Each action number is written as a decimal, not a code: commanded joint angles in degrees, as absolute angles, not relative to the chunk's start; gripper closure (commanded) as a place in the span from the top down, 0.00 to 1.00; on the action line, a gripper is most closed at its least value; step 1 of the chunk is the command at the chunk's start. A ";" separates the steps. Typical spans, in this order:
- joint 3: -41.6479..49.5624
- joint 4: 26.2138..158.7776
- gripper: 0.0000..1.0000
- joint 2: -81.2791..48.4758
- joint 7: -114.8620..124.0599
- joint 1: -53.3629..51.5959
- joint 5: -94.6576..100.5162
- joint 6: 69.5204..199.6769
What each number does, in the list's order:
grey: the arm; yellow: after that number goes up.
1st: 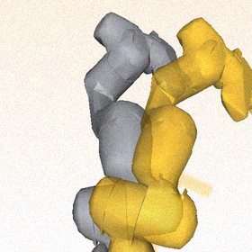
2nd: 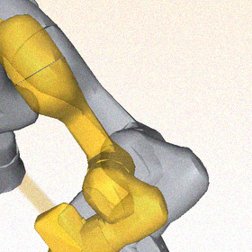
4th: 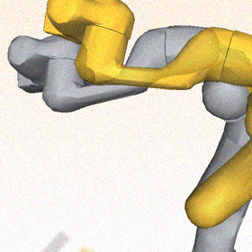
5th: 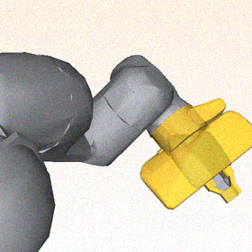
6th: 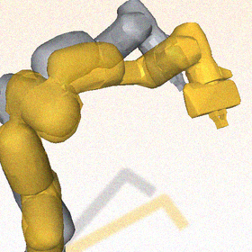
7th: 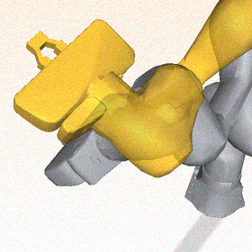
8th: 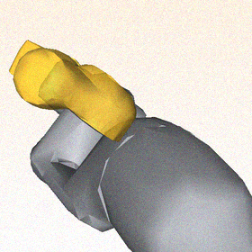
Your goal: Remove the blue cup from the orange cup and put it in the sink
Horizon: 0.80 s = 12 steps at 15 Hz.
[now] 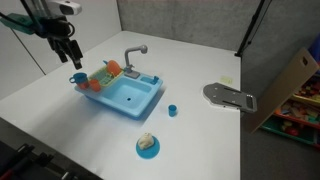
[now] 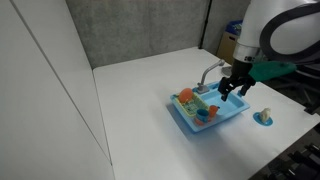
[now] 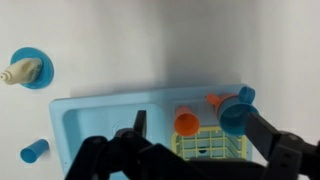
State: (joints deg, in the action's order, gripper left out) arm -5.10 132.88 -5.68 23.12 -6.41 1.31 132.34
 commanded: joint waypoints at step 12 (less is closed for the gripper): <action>-3.20 124.86 1.00 -19.54 25.52 -10.12 2.38 139.46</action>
State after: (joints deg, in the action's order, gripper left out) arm -4.52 128.53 -16.97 23.41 -8.70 1.34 140.45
